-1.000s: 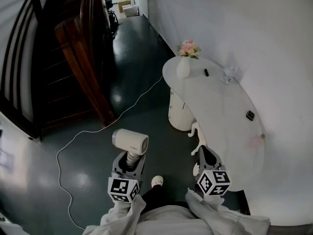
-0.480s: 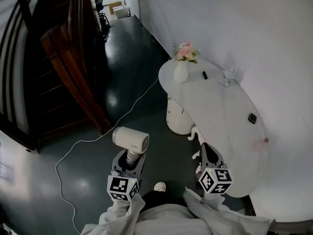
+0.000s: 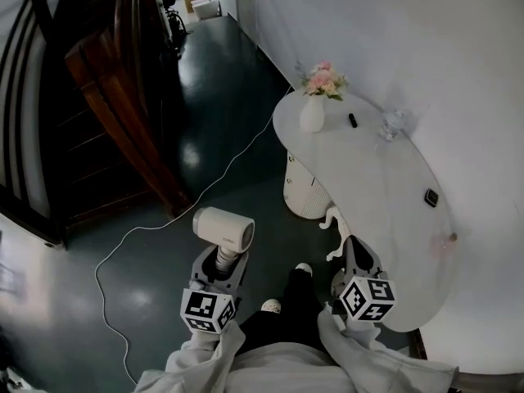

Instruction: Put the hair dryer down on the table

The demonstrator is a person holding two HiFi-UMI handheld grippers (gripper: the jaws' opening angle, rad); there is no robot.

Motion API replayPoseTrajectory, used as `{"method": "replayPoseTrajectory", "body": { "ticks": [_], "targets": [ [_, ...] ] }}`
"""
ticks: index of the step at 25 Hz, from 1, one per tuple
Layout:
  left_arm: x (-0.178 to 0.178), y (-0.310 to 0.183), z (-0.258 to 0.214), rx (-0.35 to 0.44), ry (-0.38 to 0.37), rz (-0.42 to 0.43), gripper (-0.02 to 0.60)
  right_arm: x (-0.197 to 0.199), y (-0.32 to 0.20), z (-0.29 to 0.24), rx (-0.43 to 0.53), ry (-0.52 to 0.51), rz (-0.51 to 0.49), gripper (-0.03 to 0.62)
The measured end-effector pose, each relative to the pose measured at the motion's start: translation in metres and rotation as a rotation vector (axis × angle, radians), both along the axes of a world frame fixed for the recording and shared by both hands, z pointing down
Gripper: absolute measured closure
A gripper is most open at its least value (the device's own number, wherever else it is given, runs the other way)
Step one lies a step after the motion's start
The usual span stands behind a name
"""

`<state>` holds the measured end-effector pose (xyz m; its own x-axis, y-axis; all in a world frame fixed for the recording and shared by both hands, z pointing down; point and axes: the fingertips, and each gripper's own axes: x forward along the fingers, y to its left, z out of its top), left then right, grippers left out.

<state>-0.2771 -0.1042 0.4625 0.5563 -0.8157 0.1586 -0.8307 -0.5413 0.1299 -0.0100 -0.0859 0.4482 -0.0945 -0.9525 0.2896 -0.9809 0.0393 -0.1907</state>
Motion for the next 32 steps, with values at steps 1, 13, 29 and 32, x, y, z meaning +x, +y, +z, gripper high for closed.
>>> {"method": "replayPoseTrajectory", "body": {
  "ticks": [1,13,29,32],
  "targets": [
    [0.0,-0.002,0.001,-0.002,0.0,-0.001,0.351,0.0,-0.003,0.001,-0.001,0.007,-0.002,0.545],
    [0.037,-0.057,0.014,-0.039,-0.038,0.064,0.351,0.035,-0.039,0.022,-0.06,-0.008,0.053,0.545],
    [0.152,-0.178,0.018,-0.065,-0.049,0.303,0.351,0.129,-0.112,0.04,-0.096,-0.062,0.248,0.545],
    [0.173,-0.196,0.021,-0.072,-0.056,0.343,0.351,0.148,-0.121,0.043,-0.104,-0.07,0.29,0.545]
  ]
}}
